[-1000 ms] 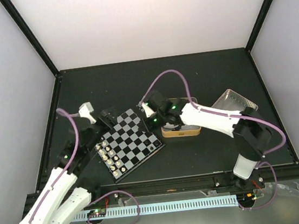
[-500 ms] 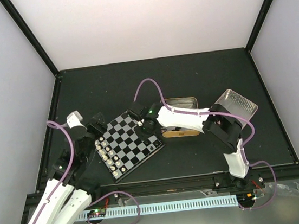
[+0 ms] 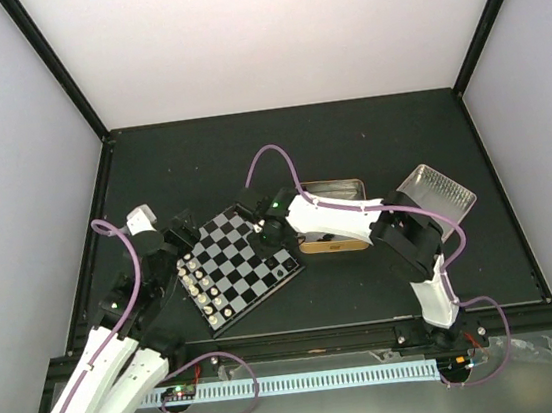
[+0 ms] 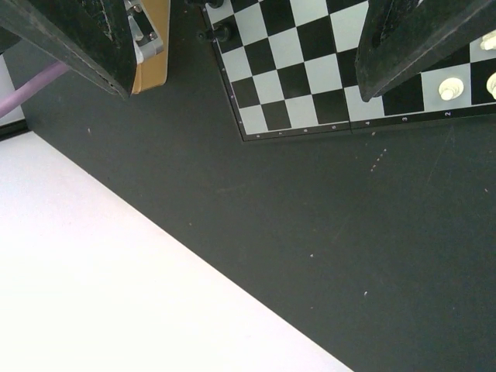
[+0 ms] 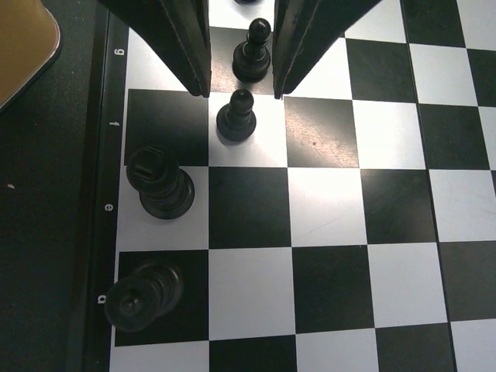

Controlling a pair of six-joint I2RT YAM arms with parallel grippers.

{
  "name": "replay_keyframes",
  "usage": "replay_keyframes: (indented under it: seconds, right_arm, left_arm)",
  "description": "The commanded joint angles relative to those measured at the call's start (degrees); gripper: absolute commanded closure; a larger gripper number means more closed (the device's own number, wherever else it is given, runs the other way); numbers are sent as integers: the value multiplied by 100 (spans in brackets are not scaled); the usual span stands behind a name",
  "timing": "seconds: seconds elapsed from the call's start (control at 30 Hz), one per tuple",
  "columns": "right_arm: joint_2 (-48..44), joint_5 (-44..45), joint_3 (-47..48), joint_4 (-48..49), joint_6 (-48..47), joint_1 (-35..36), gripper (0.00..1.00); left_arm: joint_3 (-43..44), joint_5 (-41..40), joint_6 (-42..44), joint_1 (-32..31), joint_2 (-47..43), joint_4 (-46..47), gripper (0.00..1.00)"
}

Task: Set up the chess pieces on the board
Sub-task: Place the chess piece on the chessboard.

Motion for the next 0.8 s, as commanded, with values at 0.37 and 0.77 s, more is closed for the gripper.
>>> replay_keyframes:
  seconds: [0.37,0.77]
  right_arm:
    - [442,0,349,16,44,50,87]
    - [410,-180,264,153,-5,51,88]
  left_arm:
    - [-16,91,109,54,3,-81,21]
    - [-60,104,128,63,22,-72,20]
